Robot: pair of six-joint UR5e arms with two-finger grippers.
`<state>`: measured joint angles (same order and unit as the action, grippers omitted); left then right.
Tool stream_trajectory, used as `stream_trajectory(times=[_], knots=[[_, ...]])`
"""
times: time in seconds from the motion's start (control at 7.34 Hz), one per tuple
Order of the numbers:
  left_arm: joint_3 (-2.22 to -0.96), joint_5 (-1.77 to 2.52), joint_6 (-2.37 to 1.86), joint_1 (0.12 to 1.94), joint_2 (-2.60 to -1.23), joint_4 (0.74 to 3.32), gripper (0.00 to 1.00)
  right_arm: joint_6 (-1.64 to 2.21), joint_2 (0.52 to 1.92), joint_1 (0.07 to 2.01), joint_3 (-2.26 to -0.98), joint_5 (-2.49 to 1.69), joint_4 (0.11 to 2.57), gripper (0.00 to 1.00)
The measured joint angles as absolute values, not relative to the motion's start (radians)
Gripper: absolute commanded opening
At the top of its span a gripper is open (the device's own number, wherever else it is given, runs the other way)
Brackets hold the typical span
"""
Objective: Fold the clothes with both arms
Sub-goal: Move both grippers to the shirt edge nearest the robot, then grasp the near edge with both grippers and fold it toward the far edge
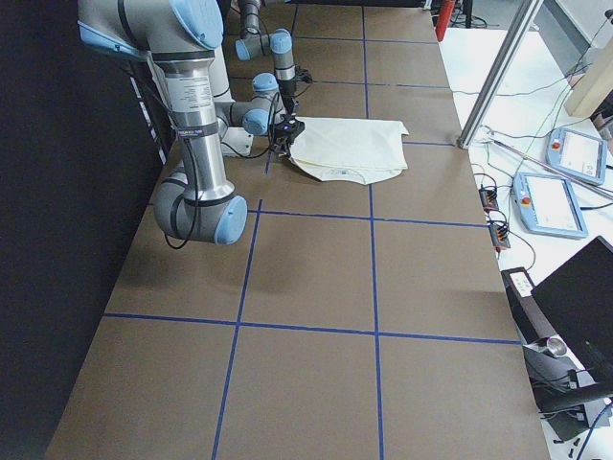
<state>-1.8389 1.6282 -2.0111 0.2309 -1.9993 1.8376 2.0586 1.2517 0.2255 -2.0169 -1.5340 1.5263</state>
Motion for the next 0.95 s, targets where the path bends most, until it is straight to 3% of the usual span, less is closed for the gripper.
stream_trajectory(times=[0.41,0.95], knots=[[-1.890,1.628,-2.012,0.207,-1.994,1.831,0.00,2.059,1.267,0.226,-2.053,-1.554,1.526,0.00],[-2.169,1.692,-2.008,0.221,-1.926,1.792,0.00,2.062,1.368,0.274,-2.282,-1.673,1.526,0.00]])
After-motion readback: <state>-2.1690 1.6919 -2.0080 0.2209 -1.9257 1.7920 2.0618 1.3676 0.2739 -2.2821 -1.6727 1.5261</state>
